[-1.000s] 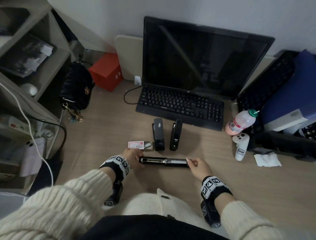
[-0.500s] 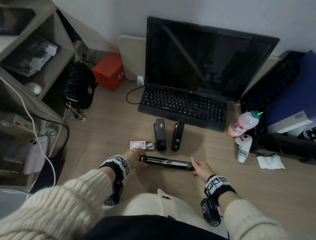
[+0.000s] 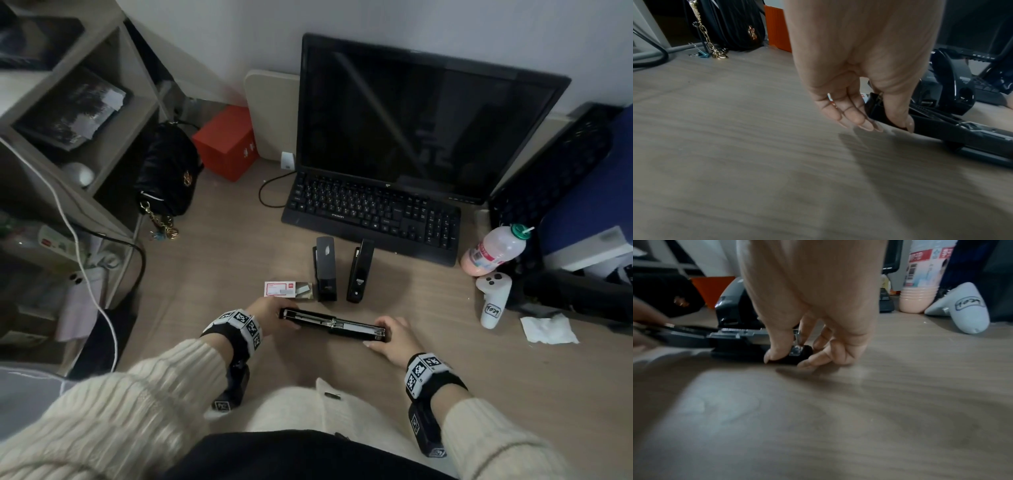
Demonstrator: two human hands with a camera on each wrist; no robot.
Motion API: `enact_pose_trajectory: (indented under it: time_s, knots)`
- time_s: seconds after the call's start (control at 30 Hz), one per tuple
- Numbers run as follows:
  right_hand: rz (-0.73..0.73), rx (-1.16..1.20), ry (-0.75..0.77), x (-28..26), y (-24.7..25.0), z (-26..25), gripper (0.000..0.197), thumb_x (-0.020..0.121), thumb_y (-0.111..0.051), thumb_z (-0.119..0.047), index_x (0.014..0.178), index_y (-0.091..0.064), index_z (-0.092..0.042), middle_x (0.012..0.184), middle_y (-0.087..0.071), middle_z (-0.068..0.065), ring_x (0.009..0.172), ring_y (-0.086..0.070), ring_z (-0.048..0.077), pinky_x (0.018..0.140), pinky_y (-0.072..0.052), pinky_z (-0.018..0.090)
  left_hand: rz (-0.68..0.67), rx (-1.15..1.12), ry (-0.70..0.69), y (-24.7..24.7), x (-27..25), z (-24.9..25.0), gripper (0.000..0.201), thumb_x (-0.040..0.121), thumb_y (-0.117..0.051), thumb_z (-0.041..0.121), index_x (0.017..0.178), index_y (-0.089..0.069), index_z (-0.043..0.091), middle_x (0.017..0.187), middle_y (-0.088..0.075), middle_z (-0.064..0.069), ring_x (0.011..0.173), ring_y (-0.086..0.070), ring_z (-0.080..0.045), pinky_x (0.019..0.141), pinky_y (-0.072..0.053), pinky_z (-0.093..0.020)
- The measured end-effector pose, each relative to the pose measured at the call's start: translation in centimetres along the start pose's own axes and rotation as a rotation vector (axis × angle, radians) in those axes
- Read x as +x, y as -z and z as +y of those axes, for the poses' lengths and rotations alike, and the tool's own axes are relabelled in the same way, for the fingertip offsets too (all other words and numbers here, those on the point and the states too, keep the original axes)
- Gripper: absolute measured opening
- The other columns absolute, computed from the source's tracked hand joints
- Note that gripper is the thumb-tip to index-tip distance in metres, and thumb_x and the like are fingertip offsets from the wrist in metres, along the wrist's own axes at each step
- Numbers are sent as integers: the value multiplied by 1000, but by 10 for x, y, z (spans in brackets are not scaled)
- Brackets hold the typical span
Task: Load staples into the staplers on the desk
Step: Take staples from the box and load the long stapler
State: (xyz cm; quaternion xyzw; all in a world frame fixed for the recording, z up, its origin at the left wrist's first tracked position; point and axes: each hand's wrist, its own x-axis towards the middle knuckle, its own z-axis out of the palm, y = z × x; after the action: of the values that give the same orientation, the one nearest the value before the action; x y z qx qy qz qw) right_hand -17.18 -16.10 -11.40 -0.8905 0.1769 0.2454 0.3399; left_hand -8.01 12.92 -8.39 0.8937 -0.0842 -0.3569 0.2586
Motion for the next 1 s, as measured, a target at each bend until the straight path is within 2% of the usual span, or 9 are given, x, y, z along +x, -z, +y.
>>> enact_pose_trajectory:
  time_s: [0.1,0.27,0.33,0.43,0.53,0.73,0.87,1.0]
  knots:
    - [-1,-132,28,1,-2,0,48,76,-76,-44,115,-56,-26,108,-40,-6,110,-47,17,97,-41,29,7,-7,10,1,0,-4,47,82,-78,34,127,-65,25,119,-68,-1,107,-61,-16,86,-37,-13]
    - [-3,-241,85,-1,0,-6,42,81,-72,-38,116,-54,-20,109,-41,-5,107,-53,20,90,-43,28,13,-8,17,2,2,-8,49,81,-78,34,127,-64,28,120,-66,0,97,-57,-12,85,-38,-15]
    - [-14,-277,103,-2,0,-8,41,83,-70,-38,117,-54,-19,115,-45,-4,105,-55,19,85,-42,26,8,6,12,2,4,-9,49,81,-78,33,128,-64,27,122,-65,-1,102,-59,-15,86,-39,-16]
    - [-25,-326,130,-6,0,-8,45,81,-69,-47,115,-54,-22,115,-46,-6,104,-57,20,86,-46,32,-3,22,6,4,4,-10,48,81,-78,32,127,-64,26,122,-65,-2,108,-61,-19,89,-41,-18]
    - [-29,-435,142,-10,0,-9,56,76,-66,-61,116,-51,-24,117,-44,-8,105,-55,20,86,-46,32,-13,20,0,2,5,-11,46,82,-78,30,126,-65,25,118,-67,-3,102,-61,-17,87,-43,-18]
    - [-16,-523,153,-10,-3,-14,50,83,-58,-59,112,-48,-19,120,-49,-3,105,-55,22,79,-44,32,-18,13,-28,1,4,-11,45,82,-78,30,125,-66,25,116,-67,-2,98,-58,-14,86,-41,-17]
    - [29,-483,150,-10,-1,-12,48,87,-54,-57,110,-42,-17,115,-57,-1,98,-60,25,75,-47,35,36,8,-58,4,3,-11,44,83,-77,30,125,-66,27,112,-66,3,98,-58,-13,82,-36,-14]
    - [84,-223,216,-15,3,-8,41,88,-62,-44,120,-50,-21,113,-57,-4,99,-59,21,78,-43,30,55,-17,-157,11,0,-9,41,84,-76,23,124,-67,26,108,-67,5,93,-53,-8,75,-35,-10]
